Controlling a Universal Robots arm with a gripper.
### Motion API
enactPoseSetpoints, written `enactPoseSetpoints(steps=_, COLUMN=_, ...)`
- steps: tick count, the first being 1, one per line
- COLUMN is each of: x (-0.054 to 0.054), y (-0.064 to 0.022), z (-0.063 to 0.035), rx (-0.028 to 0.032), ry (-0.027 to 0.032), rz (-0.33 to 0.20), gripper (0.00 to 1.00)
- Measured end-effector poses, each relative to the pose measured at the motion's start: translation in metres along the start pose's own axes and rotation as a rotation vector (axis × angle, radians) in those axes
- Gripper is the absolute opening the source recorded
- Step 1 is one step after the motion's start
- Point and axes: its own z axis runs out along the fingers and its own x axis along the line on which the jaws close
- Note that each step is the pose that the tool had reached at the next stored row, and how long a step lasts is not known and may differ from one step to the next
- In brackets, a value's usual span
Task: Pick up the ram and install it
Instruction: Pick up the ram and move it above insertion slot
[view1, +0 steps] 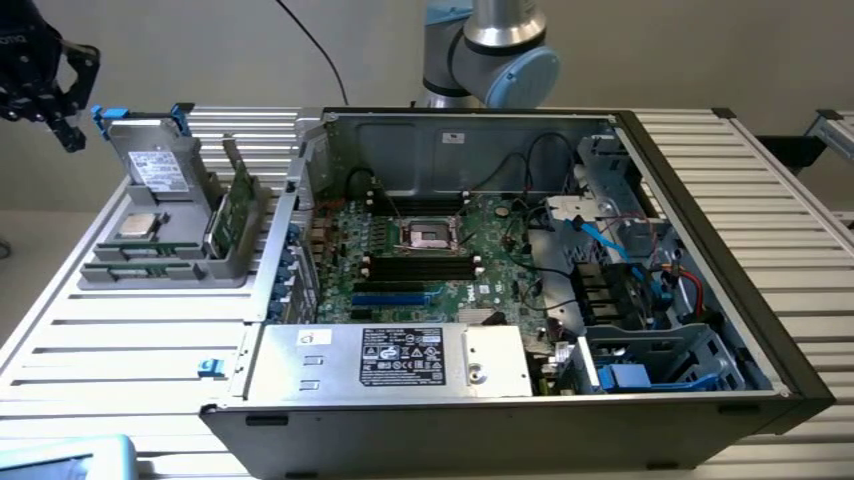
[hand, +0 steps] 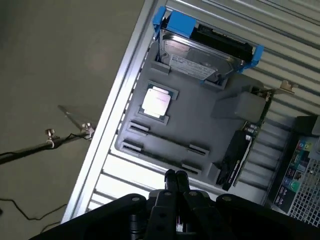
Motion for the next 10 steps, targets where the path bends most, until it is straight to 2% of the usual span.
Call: enactPoseSetpoints(steps=10, x=0.0000, y=0.0000, z=0.0001, rx=-0.0035, ry=0.0077, rz=-0.182, gripper=0.11)
